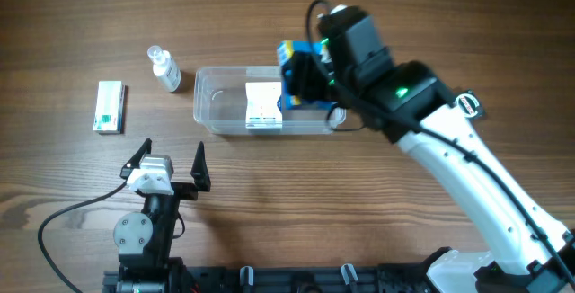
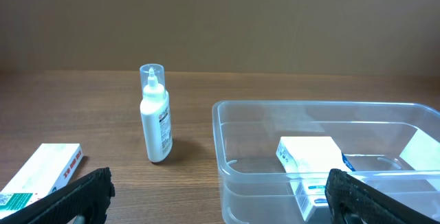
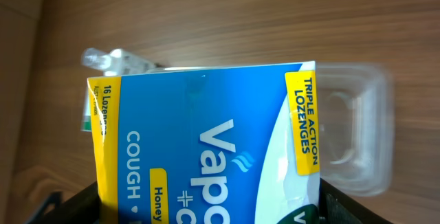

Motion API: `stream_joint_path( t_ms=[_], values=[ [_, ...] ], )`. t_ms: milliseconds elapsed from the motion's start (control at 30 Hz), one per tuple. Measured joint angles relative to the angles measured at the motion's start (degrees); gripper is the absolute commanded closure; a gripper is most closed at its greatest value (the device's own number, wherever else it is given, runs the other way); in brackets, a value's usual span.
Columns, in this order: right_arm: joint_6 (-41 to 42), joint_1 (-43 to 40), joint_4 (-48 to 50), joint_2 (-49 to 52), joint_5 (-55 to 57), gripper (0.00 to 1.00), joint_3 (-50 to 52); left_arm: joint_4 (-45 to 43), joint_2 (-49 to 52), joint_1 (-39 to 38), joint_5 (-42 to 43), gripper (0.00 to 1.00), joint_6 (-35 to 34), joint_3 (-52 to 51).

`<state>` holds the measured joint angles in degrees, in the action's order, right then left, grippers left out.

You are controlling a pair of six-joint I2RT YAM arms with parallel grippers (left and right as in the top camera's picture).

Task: Pack container
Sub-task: 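Lower the Vapodrops box into the container beside the white box, release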

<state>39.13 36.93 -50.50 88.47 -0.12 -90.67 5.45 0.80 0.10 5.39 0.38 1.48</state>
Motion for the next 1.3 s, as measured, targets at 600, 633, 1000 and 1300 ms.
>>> stream_joint_path(
  t_ms=[600, 633, 1000, 1300],
  values=[
    [13.81, 5.90, 14.51, 21.46, 7.06, 0.26, 1.20, -0.02, 0.00, 0.00, 0.00, 0.00, 0.00, 0.00],
    [13.79, 5.90, 14.80, 22.62, 7.32, 0.26, 1.20, 0.00, 0.00, 0.00, 0.00, 0.00, 0.00, 0.00],
    [12.83, 5.90, 16.39, 27.15, 8.11, 0.25, 1.20, 0.00, 0.00, 0.00, 0.00, 0.00, 0.00, 0.00],
    [10.23, 5.90, 17.16, 27.89, 9.25, 0.18, 1.20, 0.00, 0.00, 0.00, 0.00, 0.00, 0.00, 0.00]
  ],
)
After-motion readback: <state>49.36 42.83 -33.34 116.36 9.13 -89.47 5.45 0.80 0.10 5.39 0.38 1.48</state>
